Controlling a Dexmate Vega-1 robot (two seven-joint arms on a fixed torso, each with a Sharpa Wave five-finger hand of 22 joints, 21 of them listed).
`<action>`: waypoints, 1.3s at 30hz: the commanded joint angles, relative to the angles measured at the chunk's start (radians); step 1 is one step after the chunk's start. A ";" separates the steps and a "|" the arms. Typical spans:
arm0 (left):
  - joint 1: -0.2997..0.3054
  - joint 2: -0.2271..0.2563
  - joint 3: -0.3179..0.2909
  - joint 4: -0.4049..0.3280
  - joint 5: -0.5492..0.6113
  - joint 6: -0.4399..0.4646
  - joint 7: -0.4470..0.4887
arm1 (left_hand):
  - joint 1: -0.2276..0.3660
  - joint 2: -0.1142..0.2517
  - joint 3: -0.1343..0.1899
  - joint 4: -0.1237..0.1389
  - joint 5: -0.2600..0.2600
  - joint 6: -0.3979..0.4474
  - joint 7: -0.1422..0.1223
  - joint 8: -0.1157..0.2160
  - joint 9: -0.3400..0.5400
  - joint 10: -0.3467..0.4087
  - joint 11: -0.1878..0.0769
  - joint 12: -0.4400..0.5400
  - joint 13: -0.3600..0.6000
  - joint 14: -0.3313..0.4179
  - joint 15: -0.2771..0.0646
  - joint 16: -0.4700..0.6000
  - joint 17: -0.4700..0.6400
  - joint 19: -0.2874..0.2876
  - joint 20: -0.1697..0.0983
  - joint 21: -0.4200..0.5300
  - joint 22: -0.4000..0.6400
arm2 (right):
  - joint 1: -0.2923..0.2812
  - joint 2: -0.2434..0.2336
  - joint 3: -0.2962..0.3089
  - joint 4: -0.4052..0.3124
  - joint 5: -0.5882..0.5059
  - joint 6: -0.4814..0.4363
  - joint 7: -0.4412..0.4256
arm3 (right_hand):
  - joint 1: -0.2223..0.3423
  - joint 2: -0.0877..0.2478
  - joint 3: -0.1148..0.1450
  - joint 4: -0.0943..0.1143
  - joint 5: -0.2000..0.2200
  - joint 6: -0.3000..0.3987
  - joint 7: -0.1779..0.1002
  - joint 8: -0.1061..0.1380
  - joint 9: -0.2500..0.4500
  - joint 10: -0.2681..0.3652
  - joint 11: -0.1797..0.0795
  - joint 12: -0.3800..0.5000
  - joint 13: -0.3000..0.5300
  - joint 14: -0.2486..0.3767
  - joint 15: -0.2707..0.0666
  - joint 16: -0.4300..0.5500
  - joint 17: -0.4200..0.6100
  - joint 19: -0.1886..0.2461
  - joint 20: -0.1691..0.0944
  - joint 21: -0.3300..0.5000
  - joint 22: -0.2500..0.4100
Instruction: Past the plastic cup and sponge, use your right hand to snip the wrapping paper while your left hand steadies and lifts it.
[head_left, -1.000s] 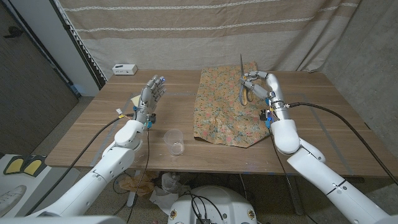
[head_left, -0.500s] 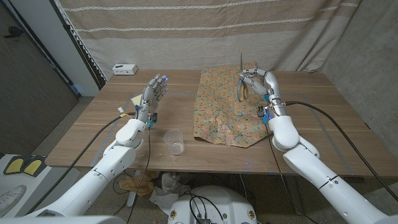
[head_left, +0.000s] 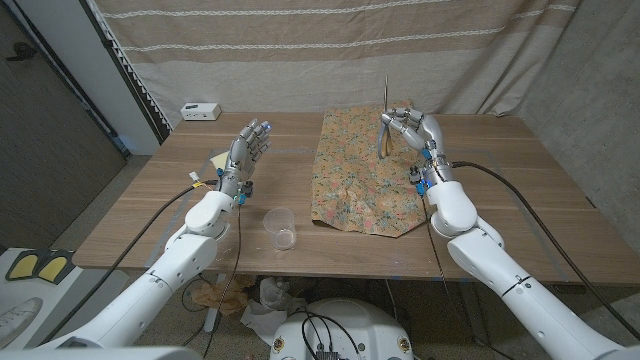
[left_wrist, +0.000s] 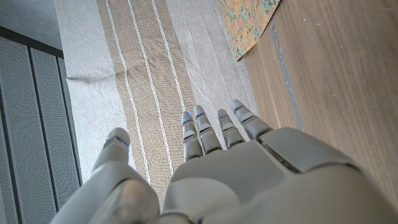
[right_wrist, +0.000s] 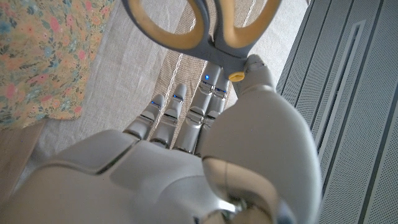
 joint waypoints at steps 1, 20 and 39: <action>-0.007 0.007 0.003 -0.011 0.003 0.002 -0.009 | 0.017 0.000 -0.003 -0.003 0.001 0.011 0.001 0.002 0.005 0.019 0.018 0.012 0.005 0.005 -0.096 0.006 0.003 0.000 -0.045 -0.001 0.003 | 0.042 0.020 -0.021 0.044 0.074 0.023 0.060 | 0.103 0.090 0.008 0.000 0.002 0.064 -0.056 0.002 0.002 0.082 -0.079 0.003 0.002 0.002 -0.170 0.000 0.004 0.004 -0.002 0.002 0.002; -0.001 0.043 -0.005 -0.073 -0.006 0.030 -0.028 | 0.038 0.002 -0.002 -0.004 -0.002 0.112 0.041 0.027 0.009 0.205 0.010 0.060 0.015 0.063 -0.081 0.019 0.003 0.026 -0.070 0.005 0.002 | 0.068 0.050 -0.037 0.090 0.107 0.068 0.084 | 0.105 0.089 0.010 0.001 -0.001 0.064 -0.055 0.001 -0.001 0.082 -0.078 0.003 0.000 0.002 -0.171 0.000 0.006 -0.001 -0.002 0.000 0.002; -0.027 0.039 0.017 -0.075 0.024 -0.003 -0.065 | 0.062 0.005 0.006 -0.009 -0.004 0.208 0.024 0.049 0.009 0.233 -0.008 0.051 0.018 0.063 -0.100 0.010 0.003 0.016 -0.070 -0.001 0.002 | 0.092 0.071 -0.051 0.112 0.168 0.087 0.134 | 0.109 0.090 0.014 0.001 -0.003 0.058 -0.053 -0.002 -0.001 0.076 -0.076 0.004 0.003 -0.003 -0.173 -0.002 0.007 -0.002 0.000 -0.001 0.001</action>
